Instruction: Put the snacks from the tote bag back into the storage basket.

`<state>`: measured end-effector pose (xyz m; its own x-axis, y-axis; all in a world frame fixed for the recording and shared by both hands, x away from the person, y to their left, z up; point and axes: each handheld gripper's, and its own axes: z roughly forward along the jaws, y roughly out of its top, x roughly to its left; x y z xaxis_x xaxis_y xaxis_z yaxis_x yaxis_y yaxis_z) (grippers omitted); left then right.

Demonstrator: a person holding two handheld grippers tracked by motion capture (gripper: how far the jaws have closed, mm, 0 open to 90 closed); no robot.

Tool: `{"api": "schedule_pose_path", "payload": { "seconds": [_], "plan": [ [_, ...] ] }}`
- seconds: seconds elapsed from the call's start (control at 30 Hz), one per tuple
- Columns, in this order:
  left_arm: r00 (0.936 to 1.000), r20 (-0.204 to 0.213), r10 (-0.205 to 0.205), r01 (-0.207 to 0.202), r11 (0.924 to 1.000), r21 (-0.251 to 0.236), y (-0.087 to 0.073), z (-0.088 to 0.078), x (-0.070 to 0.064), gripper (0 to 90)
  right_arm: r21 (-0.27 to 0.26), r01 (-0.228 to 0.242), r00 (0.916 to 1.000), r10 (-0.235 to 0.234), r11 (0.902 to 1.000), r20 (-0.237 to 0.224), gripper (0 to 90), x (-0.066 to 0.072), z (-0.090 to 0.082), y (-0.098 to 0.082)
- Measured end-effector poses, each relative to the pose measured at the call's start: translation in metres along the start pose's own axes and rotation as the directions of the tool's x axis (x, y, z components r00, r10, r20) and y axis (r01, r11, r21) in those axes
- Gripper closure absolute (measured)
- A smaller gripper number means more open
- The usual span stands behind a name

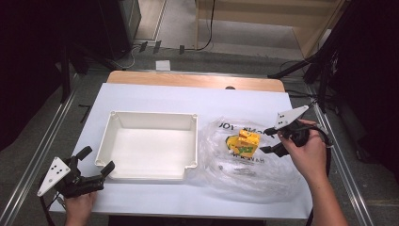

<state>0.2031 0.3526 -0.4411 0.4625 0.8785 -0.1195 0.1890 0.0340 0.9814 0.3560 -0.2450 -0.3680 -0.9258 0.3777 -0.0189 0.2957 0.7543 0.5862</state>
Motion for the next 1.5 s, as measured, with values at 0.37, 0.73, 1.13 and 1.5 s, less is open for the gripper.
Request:
{"api": "schedule_pose_path", "payload": {
  "seconds": [0.37, 0.73, 1.13, 1.5],
  "plan": [
    [1.0000, 0.007, -0.002, 0.002, 1.0000, 0.002, 0.000, 0.000, 0.001, 0.0, 0.078, 0.032, 0.9994, -0.030, 0.9965, -0.017, 36.6, -0.001, 0.013, 0.022],
    [0.9998, 0.016, 0.010, -0.011, 0.9998, 0.016, 0.000, 0.001, 0.000, 0.0, 0.116, 0.030, 0.9993, -0.027, 0.9928, -0.027, 39.0, -0.003, 0.019, 0.035],
    [0.9974, 0.070, 0.021, -0.023, 0.9993, 0.031, 0.001, 0.002, 0.000, 0.0, 0.149, 0.023, 0.9992, -0.018, 0.9885, -0.035, 41.5, -0.004, 0.026, 0.043],
    [0.9965, 0.079, 0.025, -0.027, 0.9993, 0.027, 0.001, 0.001, 0.000, 0.0, 0.221, 0.016, 0.9986, -0.004, 0.9751, -0.053, 45.3, -0.003, 0.040, 0.053]
  ]
}}
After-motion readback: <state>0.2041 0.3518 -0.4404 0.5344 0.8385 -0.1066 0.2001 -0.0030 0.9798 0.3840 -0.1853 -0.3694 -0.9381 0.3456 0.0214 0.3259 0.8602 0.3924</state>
